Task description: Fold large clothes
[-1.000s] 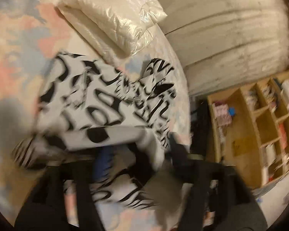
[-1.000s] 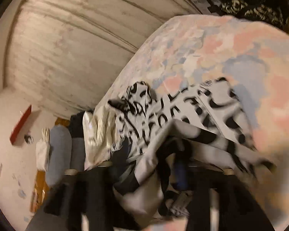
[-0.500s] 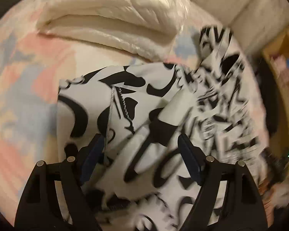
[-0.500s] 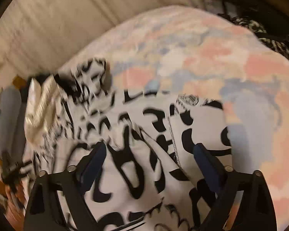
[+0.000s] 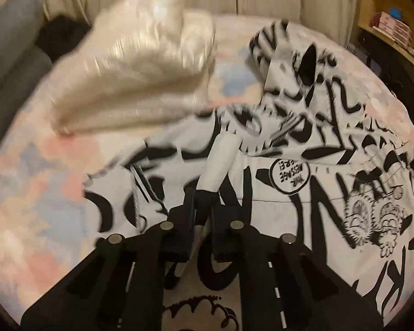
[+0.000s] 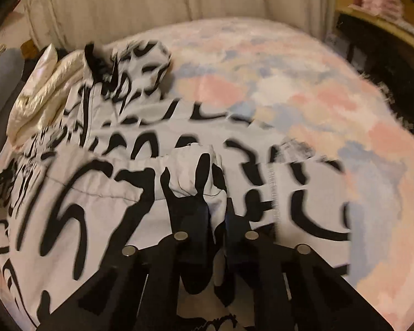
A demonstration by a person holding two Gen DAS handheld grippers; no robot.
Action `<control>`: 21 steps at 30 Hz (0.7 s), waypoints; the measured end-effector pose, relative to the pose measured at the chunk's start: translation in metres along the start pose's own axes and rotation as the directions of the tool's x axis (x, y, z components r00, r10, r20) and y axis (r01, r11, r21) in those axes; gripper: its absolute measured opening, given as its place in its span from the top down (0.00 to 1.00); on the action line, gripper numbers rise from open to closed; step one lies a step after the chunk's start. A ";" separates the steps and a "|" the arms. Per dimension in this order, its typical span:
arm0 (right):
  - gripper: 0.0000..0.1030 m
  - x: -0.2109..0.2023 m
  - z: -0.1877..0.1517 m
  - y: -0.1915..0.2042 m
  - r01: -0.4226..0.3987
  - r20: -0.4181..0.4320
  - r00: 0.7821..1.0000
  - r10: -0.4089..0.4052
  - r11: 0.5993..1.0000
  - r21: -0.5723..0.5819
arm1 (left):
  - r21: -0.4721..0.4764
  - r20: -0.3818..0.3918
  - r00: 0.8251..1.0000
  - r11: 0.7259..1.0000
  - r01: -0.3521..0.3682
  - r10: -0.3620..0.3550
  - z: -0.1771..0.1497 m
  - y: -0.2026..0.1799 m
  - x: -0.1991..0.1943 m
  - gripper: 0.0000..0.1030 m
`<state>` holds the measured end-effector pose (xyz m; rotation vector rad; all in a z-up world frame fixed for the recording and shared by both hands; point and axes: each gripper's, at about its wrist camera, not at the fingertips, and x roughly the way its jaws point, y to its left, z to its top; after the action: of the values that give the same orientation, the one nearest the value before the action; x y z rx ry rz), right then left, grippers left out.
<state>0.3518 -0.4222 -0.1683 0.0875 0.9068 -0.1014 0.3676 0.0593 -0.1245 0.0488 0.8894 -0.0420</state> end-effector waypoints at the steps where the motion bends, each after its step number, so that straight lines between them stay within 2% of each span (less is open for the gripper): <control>1: 0.93 -0.014 -0.003 -0.001 0.009 0.042 0.999 -0.009 1.000 0.013 | -0.005 0.027 1.000 1.000 -0.007 0.007 0.002 0.001 -0.009 0.93; 3: 0.93 -0.033 0.000 -0.002 0.020 0.100 0.995 -0.023 0.999 0.033 | -0.045 0.054 0.998 0.999 -0.023 0.025 0.015 0.001 -0.015 0.94; 5: 0.93 -0.036 0.016 0.002 0.059 0.153 0.986 -0.062 0.998 0.027 | -0.068 0.070 0.996 0.996 -0.054 0.058 0.028 -0.003 -0.012 0.94; 7: 0.93 -0.029 0.031 0.008 0.095 0.159 0.983 -0.097 0.995 0.021 | -0.088 0.082 0.991 0.992 -0.096 0.103 0.040 -0.005 -0.002 0.94; 9: 0.93 -0.010 0.041 0.009 0.130 0.119 0.984 -0.132 0.991 0.024 | -0.096 0.066 0.990 0.988 -0.119 0.126 0.045 -0.006 0.014 0.94; 13: 0.93 0.067 0.039 0.011 0.193 -0.077 0.978 -0.193 0.981 -0.012 | -0.069 -0.050 0.983 0.982 -0.178 0.175 0.037 -0.008 0.077 0.94; 17: 0.92 0.084 0.035 0.025 0.233 -0.047 0.970 -0.237 0.970 -0.072 | -0.087 -0.064 0.983 0.981 -0.175 0.170 0.027 -0.006 0.097 0.93; 21: 0.85 0.080 0.041 0.021 0.189 -0.068 0.979 -0.192 0.981 -0.044 | -0.115 -0.072 0.988 0.983 -0.144 0.137 0.029 0.001 0.092 0.91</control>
<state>0.4359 -0.4105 -0.2055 -0.0306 0.9877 -0.2610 0.4475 0.0574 -0.1776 0.0005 0.9491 0.1459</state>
